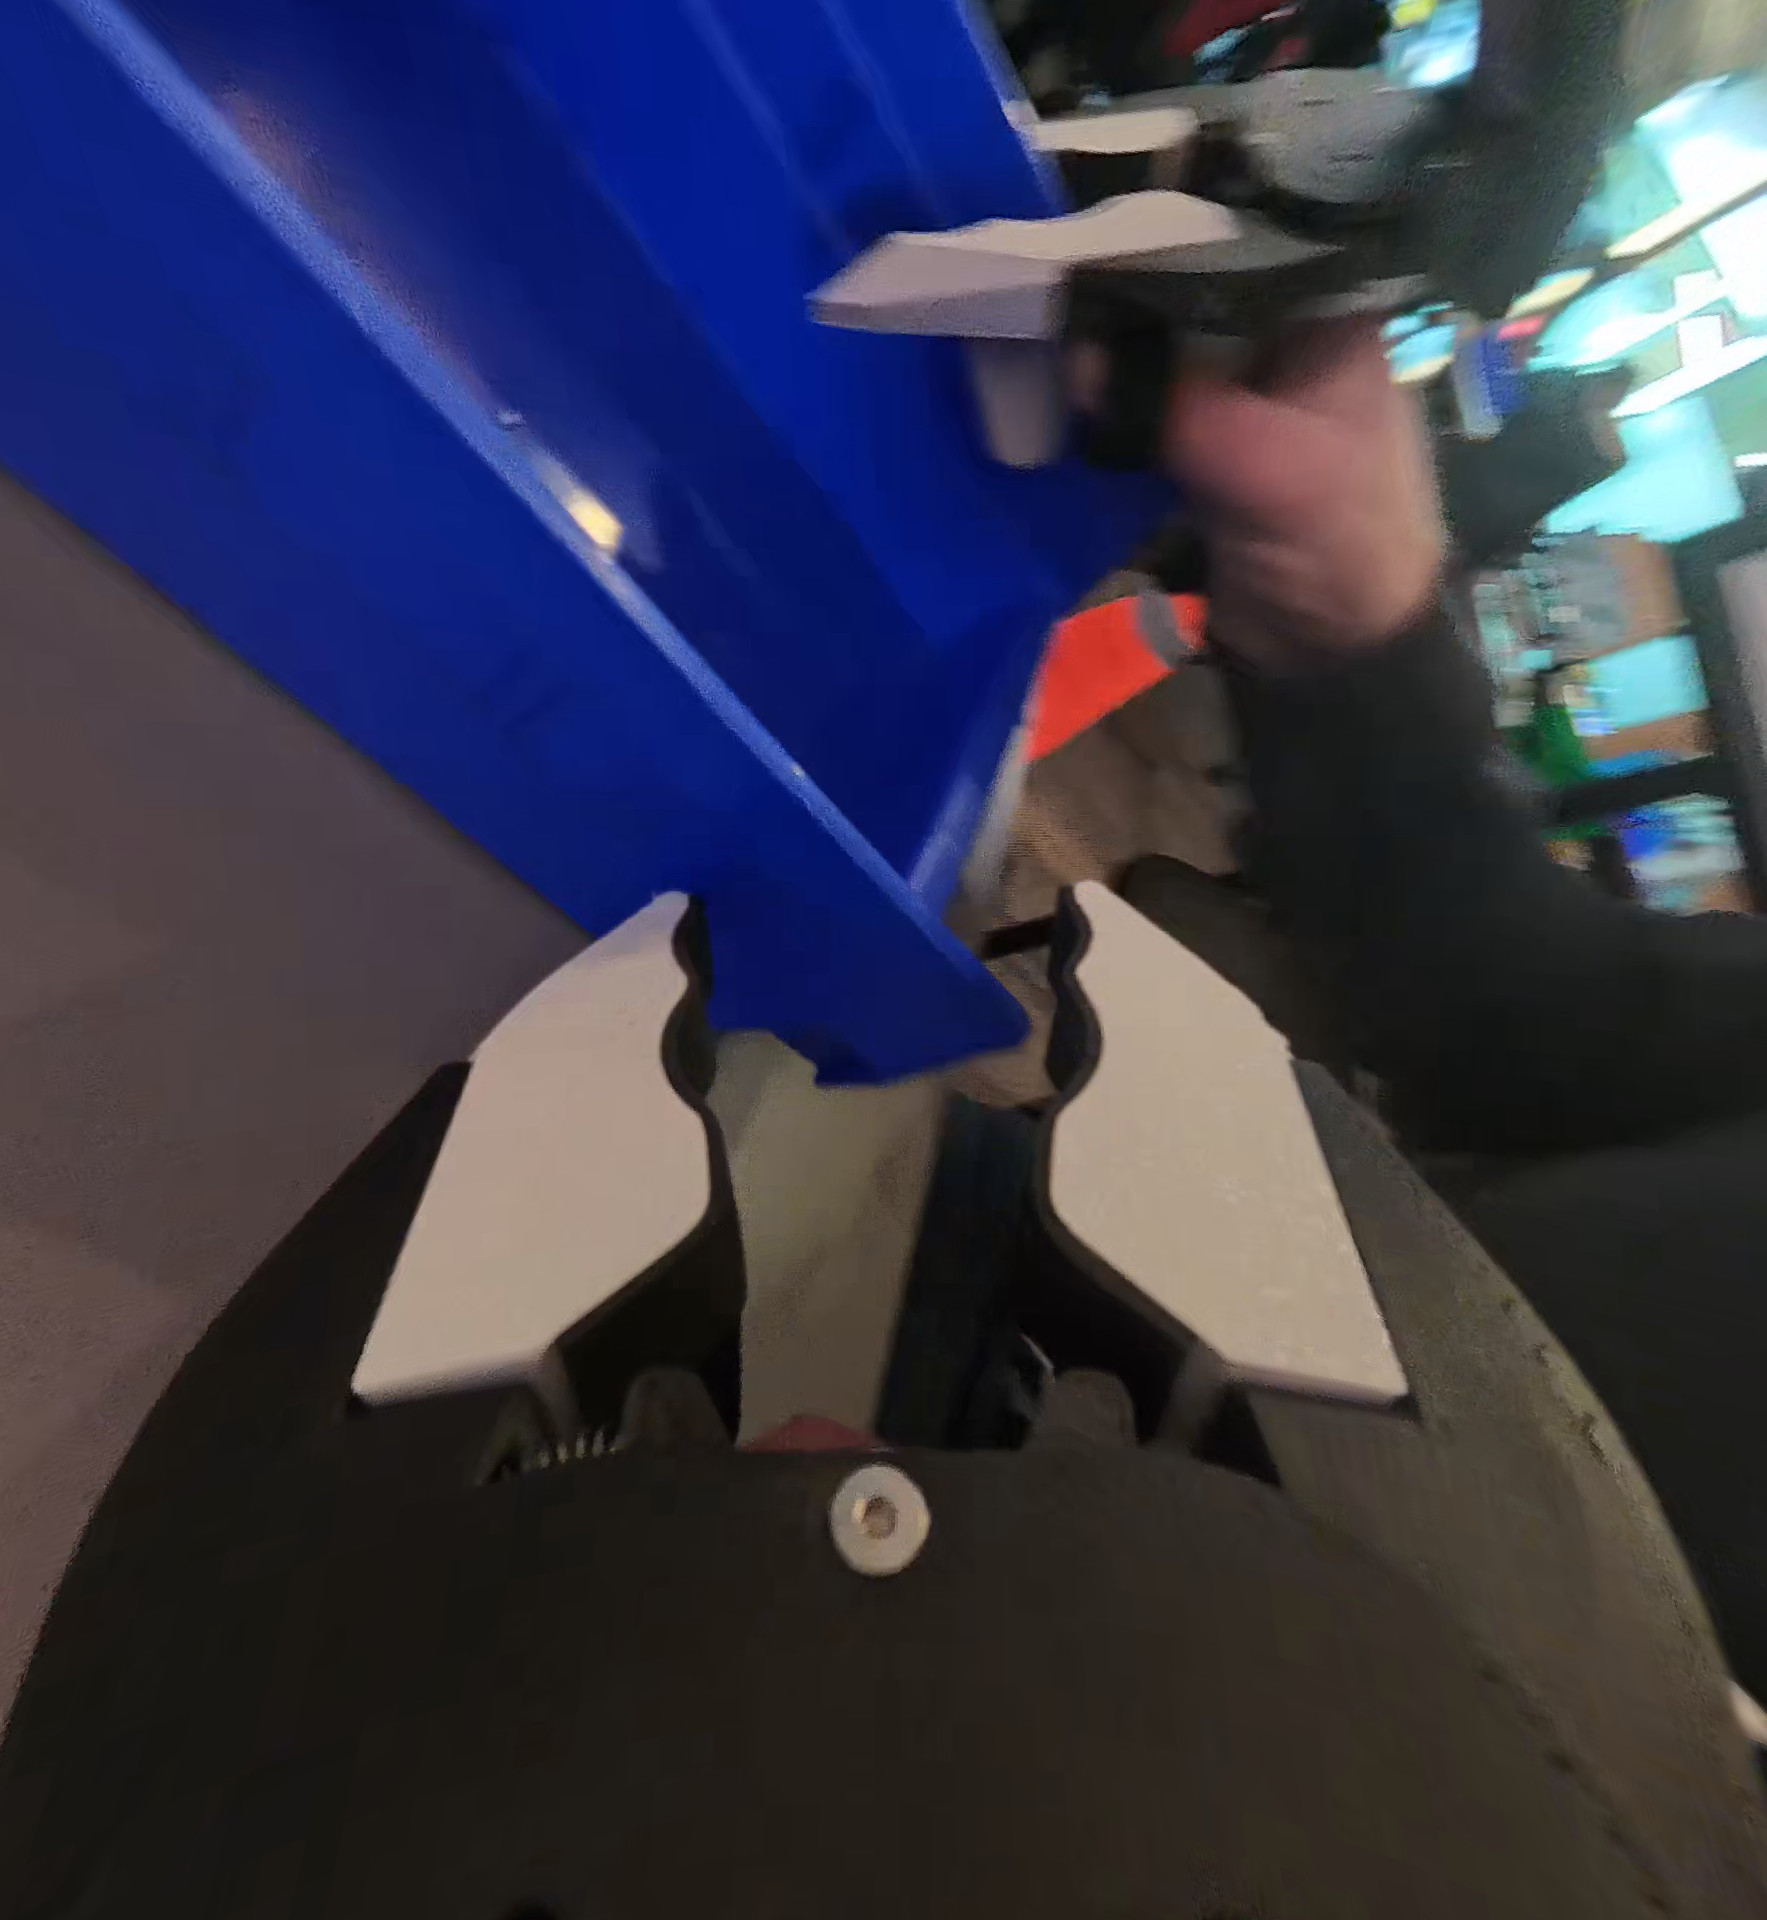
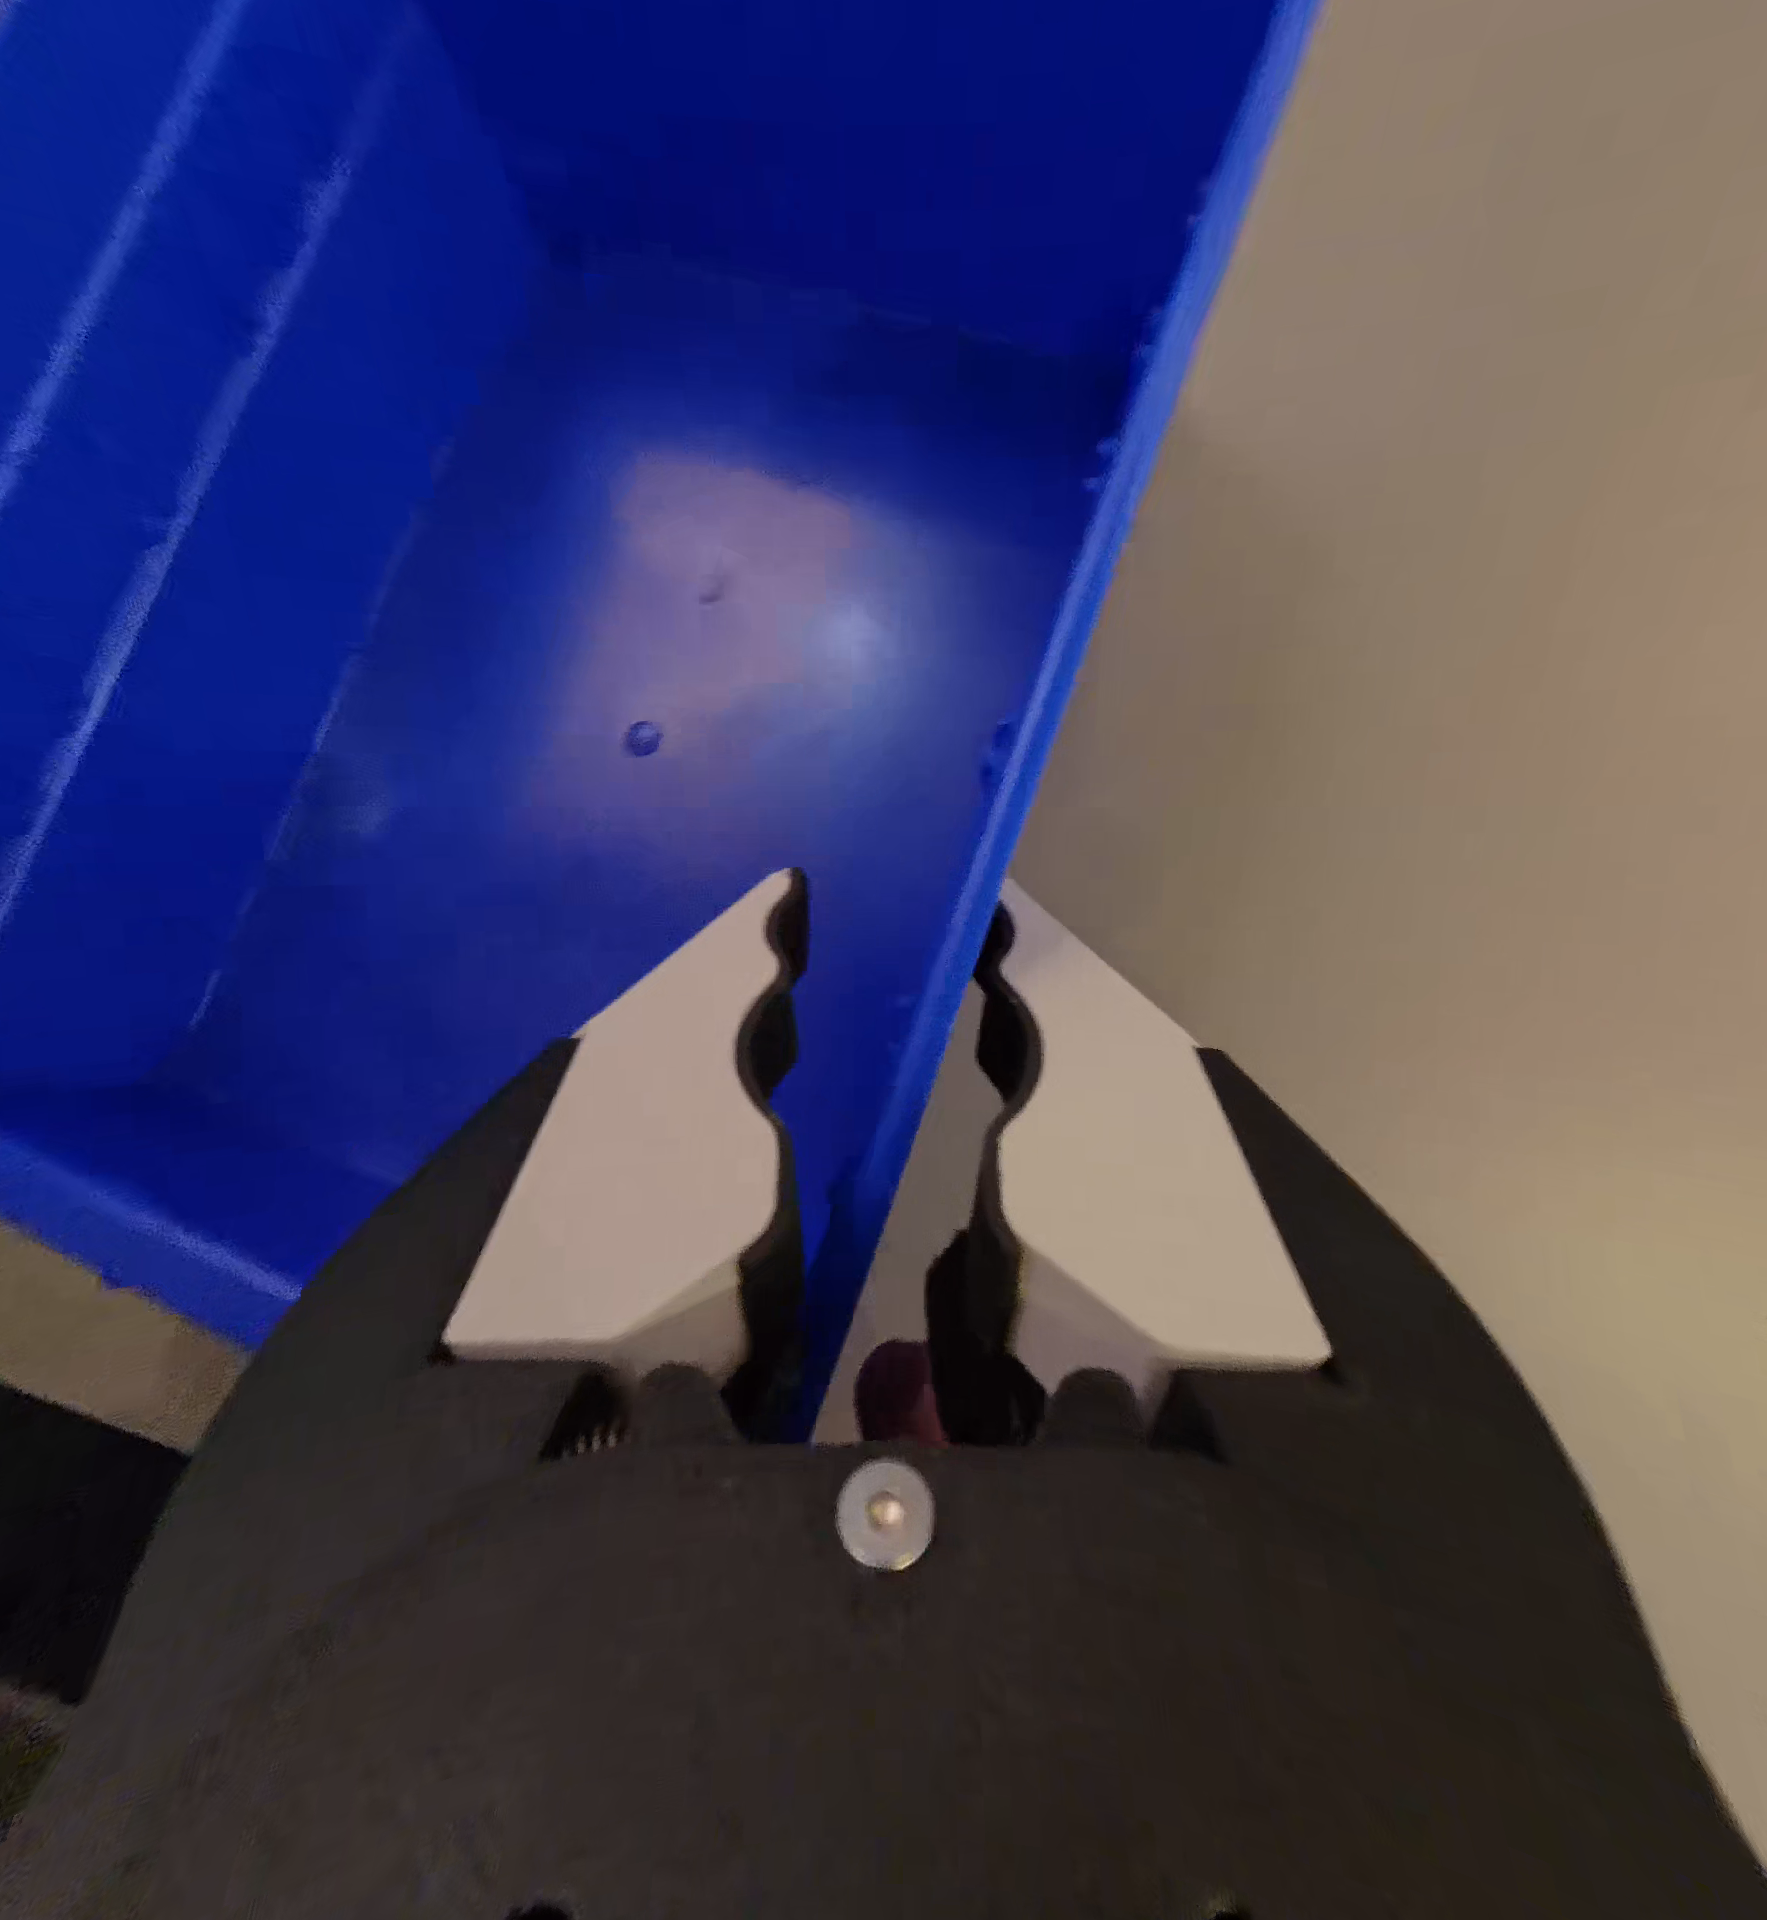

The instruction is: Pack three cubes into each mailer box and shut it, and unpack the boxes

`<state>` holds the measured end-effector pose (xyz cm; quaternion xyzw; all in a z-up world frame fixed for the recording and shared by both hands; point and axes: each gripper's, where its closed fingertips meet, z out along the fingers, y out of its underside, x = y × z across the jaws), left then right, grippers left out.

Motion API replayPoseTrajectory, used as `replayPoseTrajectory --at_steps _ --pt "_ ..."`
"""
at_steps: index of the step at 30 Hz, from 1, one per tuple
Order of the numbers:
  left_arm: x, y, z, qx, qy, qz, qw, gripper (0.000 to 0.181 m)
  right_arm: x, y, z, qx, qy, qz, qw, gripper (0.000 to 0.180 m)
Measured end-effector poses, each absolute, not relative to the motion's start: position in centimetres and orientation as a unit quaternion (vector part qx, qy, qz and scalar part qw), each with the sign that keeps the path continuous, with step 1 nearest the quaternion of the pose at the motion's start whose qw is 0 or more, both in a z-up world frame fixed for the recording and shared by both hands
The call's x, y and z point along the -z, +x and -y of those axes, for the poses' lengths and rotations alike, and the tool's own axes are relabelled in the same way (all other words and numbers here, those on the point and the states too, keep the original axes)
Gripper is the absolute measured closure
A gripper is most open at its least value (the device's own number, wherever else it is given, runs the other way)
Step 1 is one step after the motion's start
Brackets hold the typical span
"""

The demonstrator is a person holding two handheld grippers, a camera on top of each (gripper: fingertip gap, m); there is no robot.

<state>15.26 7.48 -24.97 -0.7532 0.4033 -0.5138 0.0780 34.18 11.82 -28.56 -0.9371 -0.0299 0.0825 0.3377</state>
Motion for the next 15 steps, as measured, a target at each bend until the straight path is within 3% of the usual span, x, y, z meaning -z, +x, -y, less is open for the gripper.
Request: replayPoseTrajectory --at_steps 3,7,12,15 --pt "21.3 11.5 -7.4 0.541 -0.73 -0.401 0.115 0.126 28.8 35.2 -11.9 -0.059 -0.942 0.053 0.327 0.166" --pt "18.0 1.4 -12.4 0.42 -0.779 -0.382 0.267 0.132 28.8 36.0 -12.1 -0.052 -0.943 0.066 0.321 0.168" --pt "17.3 -20.3 -20.7 0.147 -0.88 -0.252 0.375 0.117 28.9 37.9 -12.2 -0.043 -0.945 0.056 0.32 0.17" --pt "19.2 -30.6 -21.9 0.13 -0.912 -0.138 0.363 0.113 28.9 39.0 -12.5 -0.035 -0.945 0.057 0.319 0.168"
